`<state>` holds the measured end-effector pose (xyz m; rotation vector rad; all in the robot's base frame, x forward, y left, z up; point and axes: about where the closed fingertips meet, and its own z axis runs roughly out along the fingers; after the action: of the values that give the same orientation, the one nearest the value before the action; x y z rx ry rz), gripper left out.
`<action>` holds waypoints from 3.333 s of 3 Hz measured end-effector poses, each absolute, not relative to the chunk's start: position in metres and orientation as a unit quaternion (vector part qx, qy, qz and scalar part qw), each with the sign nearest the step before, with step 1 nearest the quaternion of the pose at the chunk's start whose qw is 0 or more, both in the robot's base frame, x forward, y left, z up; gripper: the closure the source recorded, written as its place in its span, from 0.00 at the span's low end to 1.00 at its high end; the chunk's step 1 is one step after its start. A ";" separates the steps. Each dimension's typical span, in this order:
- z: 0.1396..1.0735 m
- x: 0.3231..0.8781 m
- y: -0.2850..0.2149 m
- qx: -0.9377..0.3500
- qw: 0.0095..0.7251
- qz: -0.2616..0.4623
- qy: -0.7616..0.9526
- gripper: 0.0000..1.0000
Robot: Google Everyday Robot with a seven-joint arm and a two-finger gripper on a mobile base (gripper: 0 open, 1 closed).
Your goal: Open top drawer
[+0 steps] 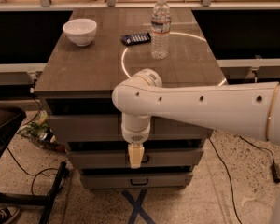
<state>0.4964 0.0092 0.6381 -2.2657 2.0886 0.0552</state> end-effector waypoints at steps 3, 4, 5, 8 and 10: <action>0.636 0.498 0.004 -0.726 0.029 0.033 0.686 0.95; 0.636 0.498 0.004 -0.726 0.029 0.033 0.686 1.00; 0.636 0.498 0.004 -0.726 0.029 0.033 0.686 1.00; 0.669 0.472 -0.020 -0.698 0.060 0.012 0.713 1.00; 0.786 0.494 -0.071 -0.673 0.095 -0.041 0.732 1.00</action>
Offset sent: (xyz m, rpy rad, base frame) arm 0.0017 -0.0051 -0.0106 0.0195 0.0235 -0.0243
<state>0.4943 -0.0707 0.7859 -1.9963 2.1701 -0.1211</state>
